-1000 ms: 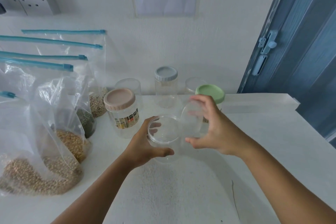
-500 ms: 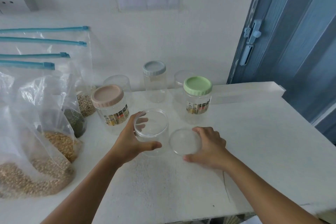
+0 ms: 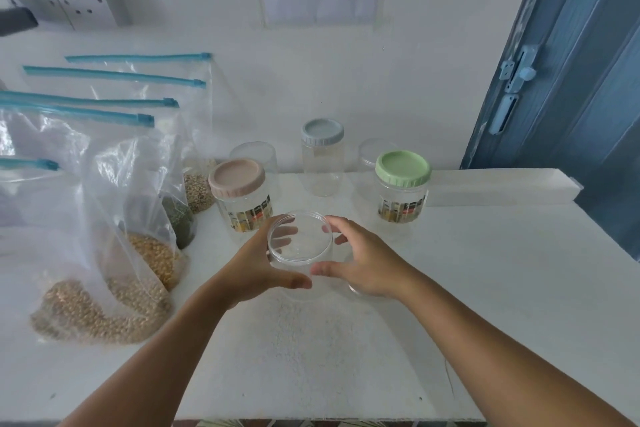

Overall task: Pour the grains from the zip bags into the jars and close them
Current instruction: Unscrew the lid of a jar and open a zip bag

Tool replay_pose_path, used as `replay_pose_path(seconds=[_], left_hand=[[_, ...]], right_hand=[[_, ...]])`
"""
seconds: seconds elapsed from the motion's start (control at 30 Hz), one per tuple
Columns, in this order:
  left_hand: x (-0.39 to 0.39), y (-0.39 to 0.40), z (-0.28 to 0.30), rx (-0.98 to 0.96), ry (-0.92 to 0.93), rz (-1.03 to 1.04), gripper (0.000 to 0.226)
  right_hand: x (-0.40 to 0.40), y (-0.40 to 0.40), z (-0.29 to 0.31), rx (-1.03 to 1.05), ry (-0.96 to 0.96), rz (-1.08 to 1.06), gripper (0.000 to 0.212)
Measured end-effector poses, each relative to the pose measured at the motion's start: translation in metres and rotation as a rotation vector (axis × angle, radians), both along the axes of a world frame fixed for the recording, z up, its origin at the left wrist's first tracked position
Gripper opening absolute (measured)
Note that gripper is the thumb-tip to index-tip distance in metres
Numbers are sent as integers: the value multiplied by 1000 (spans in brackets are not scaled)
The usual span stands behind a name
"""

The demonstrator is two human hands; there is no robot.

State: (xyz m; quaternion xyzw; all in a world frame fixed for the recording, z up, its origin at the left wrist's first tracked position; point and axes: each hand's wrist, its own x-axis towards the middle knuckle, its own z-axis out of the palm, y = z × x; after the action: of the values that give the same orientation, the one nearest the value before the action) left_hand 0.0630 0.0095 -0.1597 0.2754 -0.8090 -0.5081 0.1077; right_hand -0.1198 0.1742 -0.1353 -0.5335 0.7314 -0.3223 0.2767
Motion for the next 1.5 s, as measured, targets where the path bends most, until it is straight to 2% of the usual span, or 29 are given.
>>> replay_pose_path(seconds=[0.13,0.27,0.33,0.4,0.43,0.5,0.6,0.67,0.73,0.8,0.9,1.03,1.17,1.3,1.5], left_hand=[[8,8,12,14,-62,30,122],[17,32,38,-13,-224,19,145],[35,42,59,-67,-382,27,144],[61,52,83,-199,-514,13,142],[76,57,97,-292,-545,-7,134],[105,64,128,-440,-493,-38,104],[149,64,178,-575,-291,-45,56],[177,49,201,-723,-161,-48,36],[200,24,214,-917,5,-48,25],[215,-4,220,-1067,83,-19,29],[224,-44,223,-1177,13,48,48],[219,-74,226,-1111,-41,-20,50],[203,-85,223,-1000,68,-80,45],[191,-90,218,-1047,167,-99,30],[201,-98,209,-1116,200,-51,36]], right_hand=[[3,-4,-2,-29,-1,21,94],[2,0,2,-4,26,44,108],[5,3,11,-51,37,-4,111],[13,2,23,-155,64,-52,101],[20,1,30,-204,92,-62,94],[39,-7,45,-285,145,-58,80],[78,-28,71,-388,135,-27,56],[110,-47,87,-452,93,1,40],[143,-64,99,-476,4,29,31],[171,-81,107,-479,-37,38,30],[199,-101,120,-495,16,-5,30],[217,-116,130,-537,-7,-119,25],[221,-123,129,-634,9,-172,13],[218,-123,128,-664,26,-172,12],[208,-119,125,-674,4,-231,6]])
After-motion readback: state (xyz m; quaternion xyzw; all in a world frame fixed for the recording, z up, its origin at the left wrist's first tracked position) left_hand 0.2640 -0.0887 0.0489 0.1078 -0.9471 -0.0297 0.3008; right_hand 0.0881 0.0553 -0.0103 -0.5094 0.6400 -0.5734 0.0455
